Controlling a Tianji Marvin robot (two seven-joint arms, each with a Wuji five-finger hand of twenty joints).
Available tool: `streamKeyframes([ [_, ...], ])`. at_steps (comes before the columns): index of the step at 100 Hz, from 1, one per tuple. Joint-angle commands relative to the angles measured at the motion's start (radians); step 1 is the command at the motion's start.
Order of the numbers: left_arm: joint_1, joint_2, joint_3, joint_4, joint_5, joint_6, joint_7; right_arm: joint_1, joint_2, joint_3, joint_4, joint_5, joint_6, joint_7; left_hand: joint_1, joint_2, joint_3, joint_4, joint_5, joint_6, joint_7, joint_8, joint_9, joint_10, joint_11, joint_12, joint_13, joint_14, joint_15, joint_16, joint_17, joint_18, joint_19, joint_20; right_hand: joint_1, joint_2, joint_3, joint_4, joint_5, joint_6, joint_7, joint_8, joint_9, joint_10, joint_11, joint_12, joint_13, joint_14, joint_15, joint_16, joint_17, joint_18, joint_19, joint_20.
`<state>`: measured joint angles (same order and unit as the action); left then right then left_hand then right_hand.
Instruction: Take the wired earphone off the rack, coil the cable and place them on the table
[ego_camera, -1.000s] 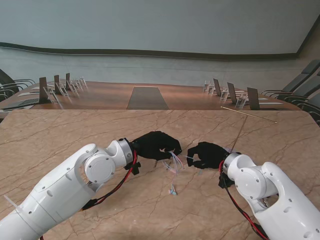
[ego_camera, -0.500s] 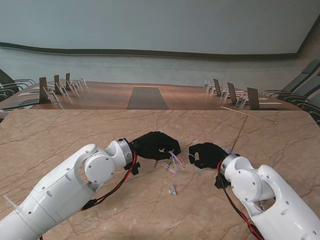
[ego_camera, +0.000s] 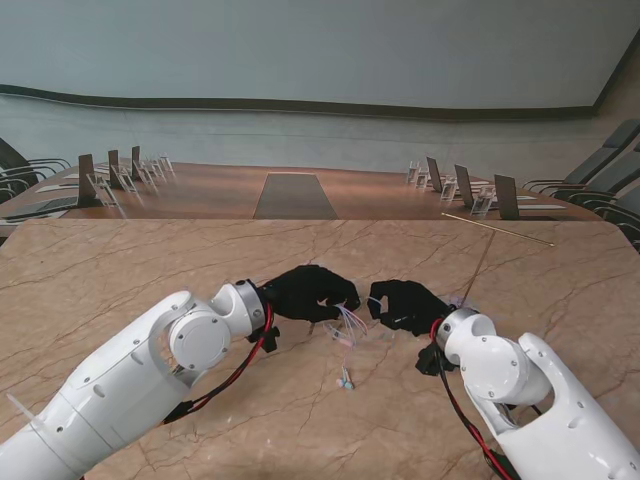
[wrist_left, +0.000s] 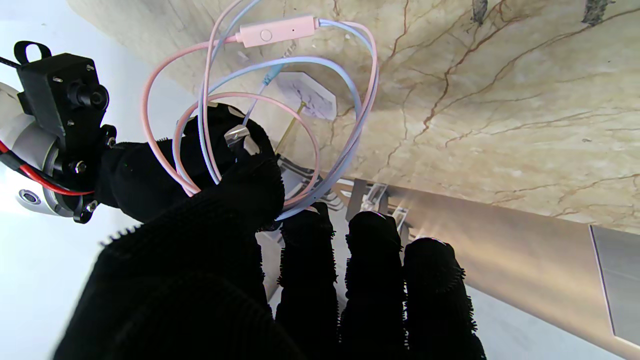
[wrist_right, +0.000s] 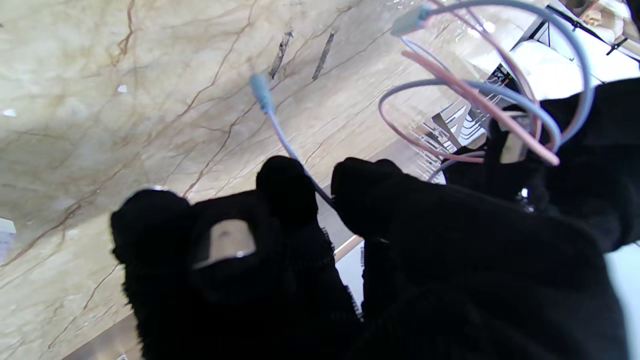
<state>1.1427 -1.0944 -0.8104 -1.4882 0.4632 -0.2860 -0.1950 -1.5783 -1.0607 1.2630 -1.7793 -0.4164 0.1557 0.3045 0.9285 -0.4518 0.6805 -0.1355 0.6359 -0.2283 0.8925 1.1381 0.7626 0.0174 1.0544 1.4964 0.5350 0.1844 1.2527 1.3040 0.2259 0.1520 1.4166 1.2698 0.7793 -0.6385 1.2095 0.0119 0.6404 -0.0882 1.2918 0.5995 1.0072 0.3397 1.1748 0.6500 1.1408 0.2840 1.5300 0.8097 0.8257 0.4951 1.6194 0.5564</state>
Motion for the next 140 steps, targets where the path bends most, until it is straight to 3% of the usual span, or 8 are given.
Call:
streamKeyframes([
  [1, 0.006, -0.004, 0.001, -0.001, 0.002, 0.003, 0.001, -0.009, -0.007, 0.004, -0.017, 0.015, 0.008, -0.008, 0.026, 0.04, -0.032, 0.022, -0.015, 0.003, 0.039, 0.031, 0.003, -0.025, 0.012, 0.013, 0.01, 0.0, -0.002, 0.006, -0.013, 0.0, 0.013, 0.017, 0.02, 0.057, 0.022, 0.031, -0.016, -0.013, 0.103, 0.041, -0.016, 0.079, 0.056, 0.019, 0.035, 0.079, 0.066, 0.015, 0.034, 0.011, 0.029, 0.034],
  [26, 0.006, -0.006, 0.006, 0.005, -0.004, -0.004, 0.008, -0.006, -0.026, 0.012, -0.019, 0.088, 0.031, -0.062, 0.029, 0.044, -0.04, 0.022, -0.018, 0.0, 0.04, 0.035, 0.0, -0.026, 0.011, 0.014, 0.006, -0.002, -0.006, 0.003, -0.017, -0.002, 0.011, 0.013, 0.02, 0.061, 0.025, 0.055, -0.02, -0.002, 0.116, 0.058, -0.017, 0.093, 0.083, 0.032, 0.06, 0.066, 0.089, 0.01, 0.069, 0.028, 0.038, 0.051],
  [50, 0.012, -0.003, 0.012, -0.003, -0.004, -0.005, 0.0, 0.019, -0.03, 0.01, -0.004, 0.115, 0.038, -0.068, 0.032, 0.046, -0.045, 0.022, -0.017, -0.004, 0.04, 0.04, 0.0, -0.029, 0.009, 0.015, 0.004, -0.003, -0.009, 0.001, -0.017, -0.004, 0.009, 0.008, 0.016, 0.059, 0.029, 0.067, -0.016, 0.0, 0.115, 0.064, -0.013, 0.097, 0.096, 0.037, 0.072, 0.061, 0.105, 0.005, 0.088, 0.03, 0.05, 0.061],
  [82, 0.012, 0.004, 0.022, -0.024, -0.012, -0.014, -0.027, 0.048, -0.026, 0.013, 0.02, 0.09, 0.02, -0.052, 0.034, 0.047, -0.05, 0.024, -0.017, -0.003, 0.037, 0.044, 0.002, -0.028, 0.009, 0.016, 0.004, -0.003, -0.01, 0.0, -0.016, -0.001, 0.01, 0.005, 0.011, 0.071, 0.015, 0.074, -0.014, -0.02, 0.107, 0.078, -0.021, 0.086, 0.109, 0.046, 0.063, 0.05, 0.127, 0.0, 0.078, 0.006, 0.067, 0.067],
  [140, 0.012, 0.006, 0.045, -0.04, -0.031, 0.007, -0.049, 0.081, -0.033, -0.018, 0.032, 0.119, 0.018, -0.071, 0.036, 0.051, -0.052, 0.023, -0.017, -0.003, 0.035, 0.05, -0.002, -0.029, 0.007, 0.018, 0.004, -0.003, -0.01, -0.001, -0.02, -0.004, 0.009, 0.0, 0.009, 0.077, 0.009, 0.077, -0.017, -0.023, 0.102, 0.085, -0.023, 0.09, 0.113, 0.043, 0.058, 0.06, 0.133, -0.003, 0.067, 0.005, 0.075, 0.071],
])
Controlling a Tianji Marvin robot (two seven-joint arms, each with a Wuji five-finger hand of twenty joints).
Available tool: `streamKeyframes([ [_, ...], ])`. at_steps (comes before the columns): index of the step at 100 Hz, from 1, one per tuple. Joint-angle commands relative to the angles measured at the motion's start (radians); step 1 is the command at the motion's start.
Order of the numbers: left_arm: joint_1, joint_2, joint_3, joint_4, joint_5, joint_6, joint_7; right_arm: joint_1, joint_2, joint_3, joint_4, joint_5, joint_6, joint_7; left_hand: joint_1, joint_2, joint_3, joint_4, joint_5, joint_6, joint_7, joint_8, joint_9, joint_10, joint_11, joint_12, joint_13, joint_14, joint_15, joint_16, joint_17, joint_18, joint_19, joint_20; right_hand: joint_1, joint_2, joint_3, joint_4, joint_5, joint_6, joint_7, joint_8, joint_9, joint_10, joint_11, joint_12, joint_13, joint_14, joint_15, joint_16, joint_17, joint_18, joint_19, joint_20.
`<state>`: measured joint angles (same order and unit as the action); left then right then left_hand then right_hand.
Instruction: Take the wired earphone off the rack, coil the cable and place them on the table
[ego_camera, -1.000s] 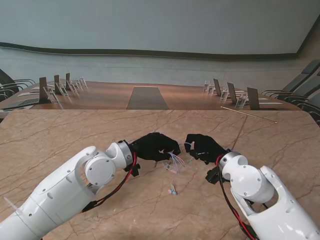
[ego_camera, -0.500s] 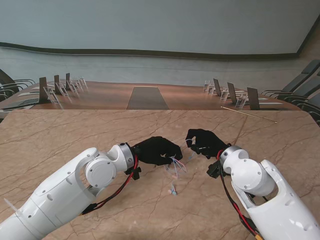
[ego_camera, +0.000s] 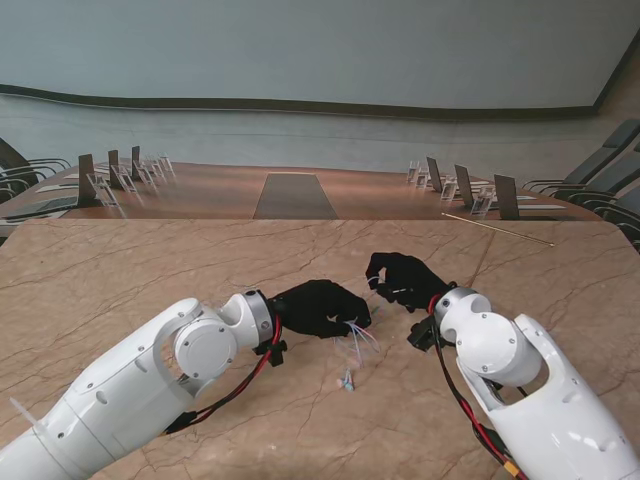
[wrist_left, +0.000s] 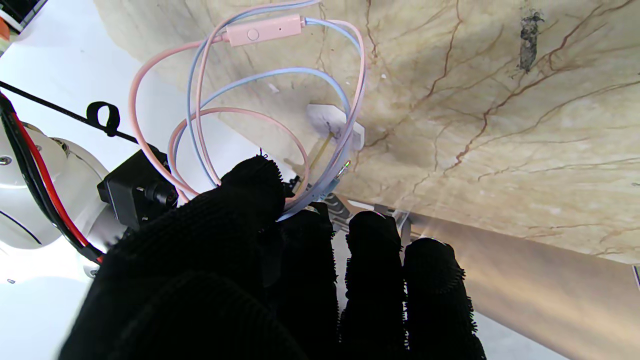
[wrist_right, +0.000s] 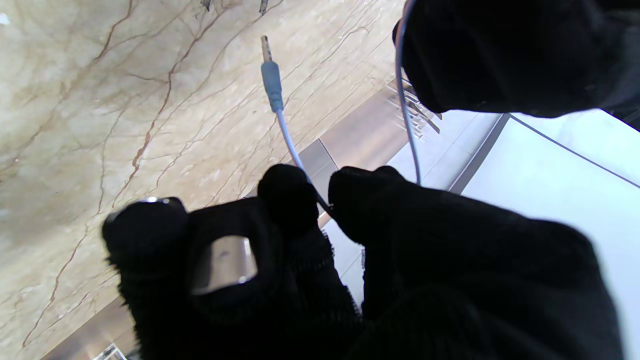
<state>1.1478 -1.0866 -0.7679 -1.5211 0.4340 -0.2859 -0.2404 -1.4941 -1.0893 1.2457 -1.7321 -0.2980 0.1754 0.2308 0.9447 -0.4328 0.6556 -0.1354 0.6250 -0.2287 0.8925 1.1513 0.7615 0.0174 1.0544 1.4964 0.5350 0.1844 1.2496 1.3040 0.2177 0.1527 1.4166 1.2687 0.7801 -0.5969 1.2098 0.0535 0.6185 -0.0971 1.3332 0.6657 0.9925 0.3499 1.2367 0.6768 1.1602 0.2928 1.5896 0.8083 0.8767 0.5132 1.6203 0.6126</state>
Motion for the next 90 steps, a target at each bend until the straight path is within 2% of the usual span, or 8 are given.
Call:
streamKeyframes([
  [1, 0.007, -0.002, 0.003, -0.007, -0.001, 0.007, -0.004, -0.004, -0.005, -0.001, -0.017, 0.0, -0.002, 0.002, 0.02, 0.031, -0.028, 0.023, -0.007, -0.002, 0.035, 0.036, -0.001, -0.029, 0.007, 0.018, 0.004, -0.003, -0.007, -0.001, -0.012, -0.005, 0.009, 0.002, 0.009, 0.034, 0.009, 0.035, 0.006, -0.013, 0.06, 0.018, -0.008, 0.08, 0.051, 0.016, 0.039, 0.05, 0.073, -0.002, 0.017, -0.013, 0.075, 0.014],
  [50, 0.005, -0.017, -0.01, 0.018, 0.014, 0.008, 0.054, -0.044, -0.019, -0.014, -0.042, 0.05, 0.076, -0.038, 0.022, 0.029, -0.029, 0.023, -0.005, -0.002, 0.036, 0.038, 0.0, -0.028, 0.008, 0.018, 0.003, -0.003, -0.01, -0.002, -0.011, -0.003, 0.01, 0.0, 0.015, 0.025, 0.017, 0.034, 0.006, 0.005, 0.062, 0.009, -0.003, 0.093, 0.049, 0.012, 0.052, 0.053, 0.071, -0.008, 0.035, 0.005, 0.069, 0.007],
  [90, -0.007, -0.032, -0.007, 0.058, 0.01, 0.008, 0.099, -0.075, -0.039, -0.007, -0.05, 0.125, 0.1, -0.095, 0.022, 0.029, -0.028, 0.022, -0.005, -0.003, 0.037, 0.038, 0.0, -0.029, 0.008, 0.018, 0.003, -0.002, -0.011, -0.004, -0.012, -0.003, 0.009, 0.0, 0.015, 0.023, 0.025, 0.031, 0.007, 0.013, 0.065, 0.005, 0.001, 0.098, 0.052, 0.014, 0.063, 0.054, 0.075, -0.01, 0.054, 0.012, 0.076, 0.003],
])
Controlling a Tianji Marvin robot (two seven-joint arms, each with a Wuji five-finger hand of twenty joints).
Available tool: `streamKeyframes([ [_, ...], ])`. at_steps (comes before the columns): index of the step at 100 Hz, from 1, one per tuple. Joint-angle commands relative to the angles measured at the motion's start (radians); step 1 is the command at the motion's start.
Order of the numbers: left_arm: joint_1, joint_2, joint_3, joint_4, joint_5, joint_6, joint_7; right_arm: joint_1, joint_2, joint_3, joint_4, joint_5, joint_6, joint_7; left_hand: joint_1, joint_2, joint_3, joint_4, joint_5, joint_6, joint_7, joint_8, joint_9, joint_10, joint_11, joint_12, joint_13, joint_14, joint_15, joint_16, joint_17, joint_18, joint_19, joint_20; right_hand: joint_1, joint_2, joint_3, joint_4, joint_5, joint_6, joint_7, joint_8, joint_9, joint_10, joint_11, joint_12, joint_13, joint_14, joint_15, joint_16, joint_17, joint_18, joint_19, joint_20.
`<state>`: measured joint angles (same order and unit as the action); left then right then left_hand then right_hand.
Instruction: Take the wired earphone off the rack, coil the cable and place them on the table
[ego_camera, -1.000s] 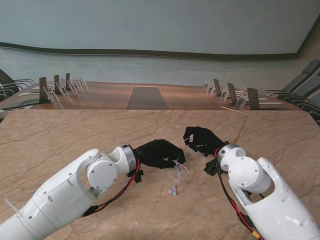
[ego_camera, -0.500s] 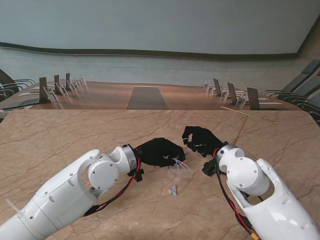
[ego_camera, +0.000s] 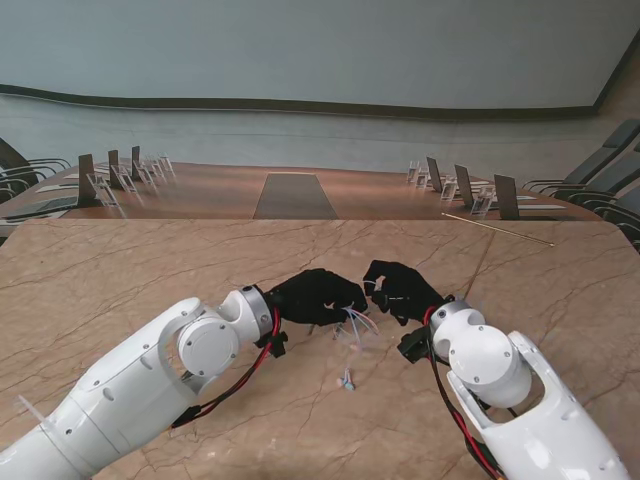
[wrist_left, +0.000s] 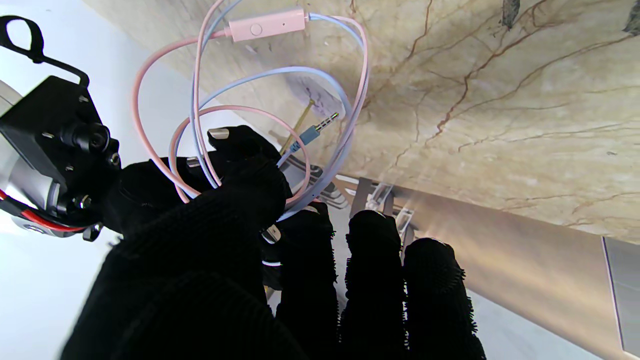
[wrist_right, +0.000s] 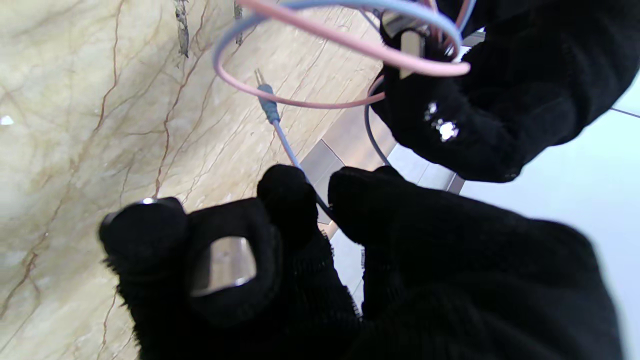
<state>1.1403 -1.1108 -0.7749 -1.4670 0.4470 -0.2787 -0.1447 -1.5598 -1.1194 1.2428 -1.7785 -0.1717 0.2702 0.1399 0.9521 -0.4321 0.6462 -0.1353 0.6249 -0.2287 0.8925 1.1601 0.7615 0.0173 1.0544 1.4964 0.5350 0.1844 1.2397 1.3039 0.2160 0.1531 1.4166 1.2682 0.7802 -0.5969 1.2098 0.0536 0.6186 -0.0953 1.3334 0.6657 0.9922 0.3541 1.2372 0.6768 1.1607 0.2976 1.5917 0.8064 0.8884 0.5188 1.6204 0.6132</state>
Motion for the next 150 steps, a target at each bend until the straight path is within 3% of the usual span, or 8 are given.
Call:
streamKeyframes([
  [1, 0.001, -0.008, 0.0, 0.005, -0.003, 0.0, 0.004, -0.009, -0.01, -0.005, -0.003, 0.0, 0.006, -0.006, 0.014, 0.029, -0.019, 0.022, -0.006, -0.003, 0.037, 0.029, 0.0, -0.029, 0.008, 0.018, 0.003, -0.003, -0.001, -0.004, -0.011, -0.003, 0.009, 0.0, 0.015, 0.022, 0.025, 0.031, 0.008, 0.012, 0.065, 0.005, 0.001, 0.094, 0.052, 0.014, 0.063, 0.049, 0.073, -0.008, 0.042, 0.007, 0.076, 0.003],
  [42, -0.002, -0.019, -0.012, 0.019, -0.006, -0.008, 0.042, -0.012, -0.025, -0.012, 0.011, 0.105, 0.011, -0.026, 0.015, 0.031, -0.02, 0.021, -0.008, -0.004, 0.038, 0.033, -0.004, -0.03, 0.006, 0.018, -0.001, -0.004, -0.004, -0.005, -0.015, -0.005, 0.006, -0.002, 0.016, 0.019, 0.029, 0.03, 0.006, 0.017, 0.067, 0.002, 0.001, 0.099, 0.053, 0.013, 0.066, 0.052, 0.076, -0.009, 0.048, 0.014, 0.081, -0.002],
  [83, 0.017, -0.015, -0.036, 0.026, -0.027, -0.039, 0.037, 0.002, -0.022, 0.016, 0.023, 0.136, -0.036, -0.006, 0.021, 0.048, -0.047, 0.02, -0.019, -0.024, 0.036, 0.05, -0.021, -0.034, -0.012, 0.017, -0.018, -0.016, -0.027, -0.013, -0.03, -0.017, -0.012, -0.018, 0.015, 0.02, 0.029, 0.031, 0.006, 0.018, 0.068, 0.001, 0.002, 0.098, 0.055, 0.013, 0.068, 0.052, 0.077, -0.011, 0.051, 0.012, 0.084, -0.005],
  [106, 0.024, -0.013, -0.033, 0.034, -0.023, -0.038, 0.035, 0.007, -0.017, 0.03, 0.02, 0.132, -0.061, 0.008, 0.026, 0.049, -0.054, 0.021, -0.02, -0.022, 0.036, 0.053, -0.022, -0.033, -0.012, 0.019, -0.02, -0.017, -0.03, -0.013, -0.035, -0.016, -0.015, -0.023, 0.013, 0.023, 0.027, 0.032, 0.006, 0.016, 0.068, 0.001, 0.002, 0.096, 0.055, 0.014, 0.068, 0.052, 0.08, -0.009, 0.049, 0.012, 0.088, -0.006],
  [150, 0.04, -0.005, -0.04, 0.019, -0.021, -0.043, 0.015, 0.051, -0.005, 0.016, 0.067, 0.034, -0.074, 0.031, 0.03, 0.052, -0.061, 0.023, -0.021, -0.019, 0.035, 0.055, -0.02, -0.033, -0.012, 0.02, -0.016, -0.018, -0.031, -0.013, -0.031, -0.014, -0.012, -0.029, 0.008, 0.034, 0.014, 0.047, 0.007, -0.002, 0.064, 0.01, -0.001, 0.086, 0.062, 0.018, 0.063, 0.047, 0.095, -0.006, 0.039, -0.014, 0.116, -0.001],
])
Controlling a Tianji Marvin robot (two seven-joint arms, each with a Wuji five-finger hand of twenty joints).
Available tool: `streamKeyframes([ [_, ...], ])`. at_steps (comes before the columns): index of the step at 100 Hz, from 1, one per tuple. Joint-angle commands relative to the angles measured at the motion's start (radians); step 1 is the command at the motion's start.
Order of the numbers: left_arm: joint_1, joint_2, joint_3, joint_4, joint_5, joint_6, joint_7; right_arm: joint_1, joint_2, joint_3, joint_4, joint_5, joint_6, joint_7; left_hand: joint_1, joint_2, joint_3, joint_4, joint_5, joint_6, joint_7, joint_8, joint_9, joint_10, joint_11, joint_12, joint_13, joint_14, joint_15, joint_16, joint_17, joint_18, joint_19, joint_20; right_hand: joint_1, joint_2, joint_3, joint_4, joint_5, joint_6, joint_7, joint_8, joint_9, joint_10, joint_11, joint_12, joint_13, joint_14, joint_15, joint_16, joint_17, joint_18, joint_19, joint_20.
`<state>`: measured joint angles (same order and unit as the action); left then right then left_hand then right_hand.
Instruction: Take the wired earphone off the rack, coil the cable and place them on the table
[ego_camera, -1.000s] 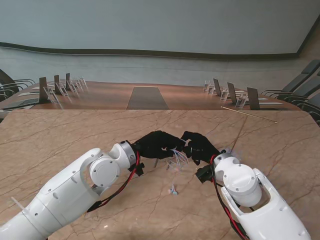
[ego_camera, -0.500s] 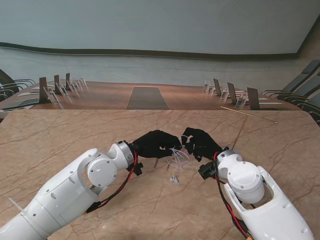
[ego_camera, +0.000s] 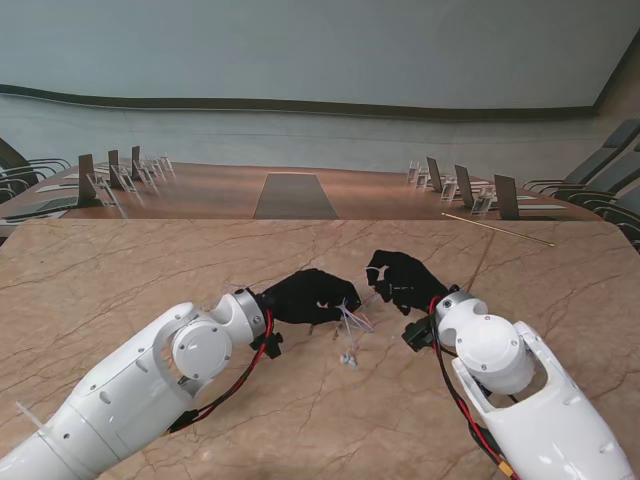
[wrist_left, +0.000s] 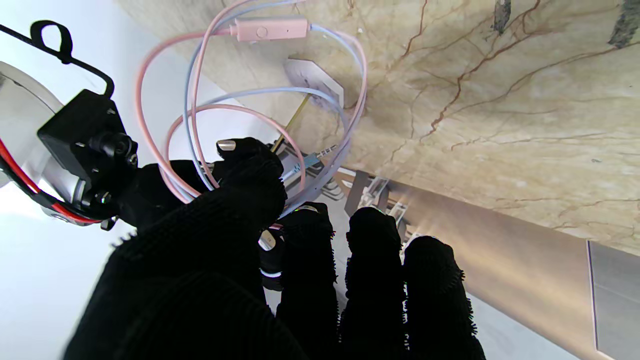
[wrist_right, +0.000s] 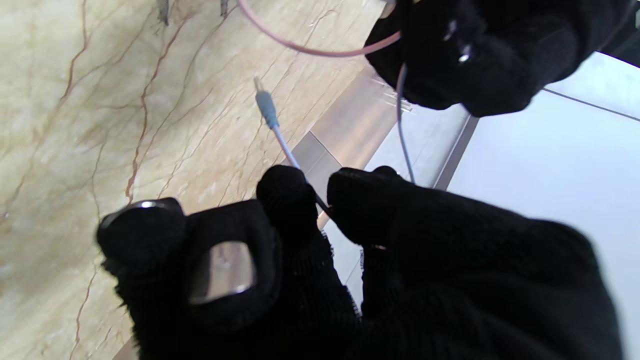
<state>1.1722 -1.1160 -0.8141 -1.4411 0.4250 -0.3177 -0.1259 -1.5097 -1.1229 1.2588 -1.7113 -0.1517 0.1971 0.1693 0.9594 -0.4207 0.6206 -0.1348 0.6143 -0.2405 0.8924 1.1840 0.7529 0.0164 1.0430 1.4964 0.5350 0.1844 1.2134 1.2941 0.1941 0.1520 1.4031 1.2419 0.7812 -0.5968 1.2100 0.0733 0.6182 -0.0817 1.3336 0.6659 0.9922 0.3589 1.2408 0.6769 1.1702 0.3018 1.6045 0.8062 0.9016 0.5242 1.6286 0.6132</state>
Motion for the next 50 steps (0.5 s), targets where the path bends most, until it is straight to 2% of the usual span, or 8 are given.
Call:
streamKeyframes([
  [1, 0.008, 0.0, 0.0, -0.007, 0.001, -0.004, -0.004, 0.001, -0.002, 0.001, -0.001, 0.017, 0.0, 0.002, 0.023, 0.041, -0.035, 0.023, -0.011, -0.007, 0.035, 0.032, -0.011, -0.032, -0.001, 0.02, -0.016, -0.018, -0.005, -0.003, -0.009, -0.014, 0.002, -0.003, 0.007, 0.031, 0.015, 0.028, 0.007, -0.014, 0.064, 0.01, -0.001, 0.084, 0.058, 0.017, 0.053, 0.043, 0.082, -0.007, 0.026, -0.02, 0.108, -0.002],
  [29, -0.002, -0.006, 0.01, 0.022, 0.003, 0.004, 0.012, -0.021, 0.001, 0.015, -0.041, 0.063, -0.005, 0.021, 0.027, 0.043, -0.04, 0.023, -0.012, -0.008, 0.037, 0.033, -0.014, -0.032, -0.001, 0.021, -0.02, -0.019, -0.006, -0.003, -0.013, -0.015, 0.001, -0.005, 0.011, 0.026, 0.019, 0.024, 0.008, -0.007, 0.062, 0.011, 0.0, 0.088, 0.058, 0.016, 0.052, 0.046, 0.081, -0.008, 0.024, -0.012, 0.104, -0.005],
  [50, -0.007, -0.012, 0.013, 0.037, 0.002, 0.005, 0.03, -0.037, 0.003, 0.02, -0.059, 0.066, 0.011, 0.029, 0.027, 0.043, -0.042, 0.023, -0.012, -0.009, 0.038, 0.034, -0.013, -0.032, 0.001, 0.021, -0.019, -0.019, -0.005, -0.003, -0.013, -0.016, 0.001, -0.006, 0.011, 0.025, 0.022, 0.023, 0.008, -0.001, 0.061, 0.01, 0.003, 0.092, 0.056, 0.015, 0.056, 0.046, 0.078, -0.011, 0.035, -0.003, 0.098, -0.01],
])
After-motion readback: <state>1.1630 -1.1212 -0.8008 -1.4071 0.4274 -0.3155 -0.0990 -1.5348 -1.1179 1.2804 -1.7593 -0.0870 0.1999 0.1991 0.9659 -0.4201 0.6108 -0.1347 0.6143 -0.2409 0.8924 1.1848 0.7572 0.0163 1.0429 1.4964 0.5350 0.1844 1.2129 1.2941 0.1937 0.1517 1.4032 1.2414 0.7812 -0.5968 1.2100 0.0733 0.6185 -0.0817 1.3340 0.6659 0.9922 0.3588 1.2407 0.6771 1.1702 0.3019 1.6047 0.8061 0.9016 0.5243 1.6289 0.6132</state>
